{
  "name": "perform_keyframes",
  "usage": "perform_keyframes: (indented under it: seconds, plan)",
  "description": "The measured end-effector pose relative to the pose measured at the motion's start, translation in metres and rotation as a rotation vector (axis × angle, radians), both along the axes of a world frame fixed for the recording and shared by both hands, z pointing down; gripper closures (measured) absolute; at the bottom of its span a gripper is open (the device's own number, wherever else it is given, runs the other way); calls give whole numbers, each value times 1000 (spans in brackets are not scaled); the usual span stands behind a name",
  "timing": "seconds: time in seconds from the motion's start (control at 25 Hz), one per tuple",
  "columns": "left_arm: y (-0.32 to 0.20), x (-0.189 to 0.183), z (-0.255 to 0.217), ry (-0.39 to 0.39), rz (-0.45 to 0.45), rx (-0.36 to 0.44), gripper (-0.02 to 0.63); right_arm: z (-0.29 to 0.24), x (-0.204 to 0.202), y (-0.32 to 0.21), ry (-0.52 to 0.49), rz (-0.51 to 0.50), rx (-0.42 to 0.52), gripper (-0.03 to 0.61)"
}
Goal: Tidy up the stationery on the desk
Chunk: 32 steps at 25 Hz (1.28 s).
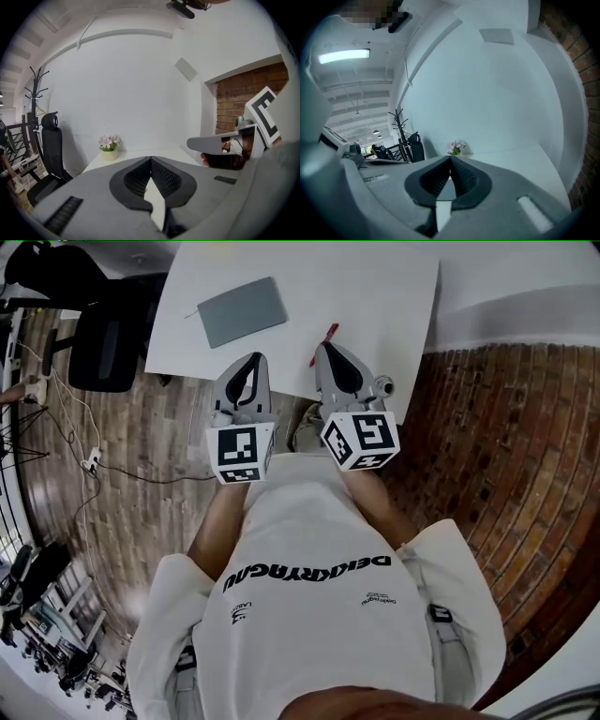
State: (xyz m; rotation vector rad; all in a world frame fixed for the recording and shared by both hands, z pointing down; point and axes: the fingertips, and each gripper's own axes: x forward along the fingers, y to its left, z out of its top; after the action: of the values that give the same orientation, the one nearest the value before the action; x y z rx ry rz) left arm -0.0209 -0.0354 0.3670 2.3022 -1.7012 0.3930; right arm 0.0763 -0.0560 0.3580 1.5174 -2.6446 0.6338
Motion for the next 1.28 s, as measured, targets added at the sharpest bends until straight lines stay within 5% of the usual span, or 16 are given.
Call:
perform_keyframes:
  seconds: [0.28, 0.84, 1.28]
  plan:
    - [-42, -33, 29, -47, 62, -48, 615, 26, -32, -27, 27, 22, -61, 581]
    - [-125, -85, 102, -156, 325, -220, 601, 93, -99, -70, 73, 137, -228, 548]
    - [-172, -109, 180, -303, 572, -366, 507, 186, -139, -84, -32, 196, -503, 445]
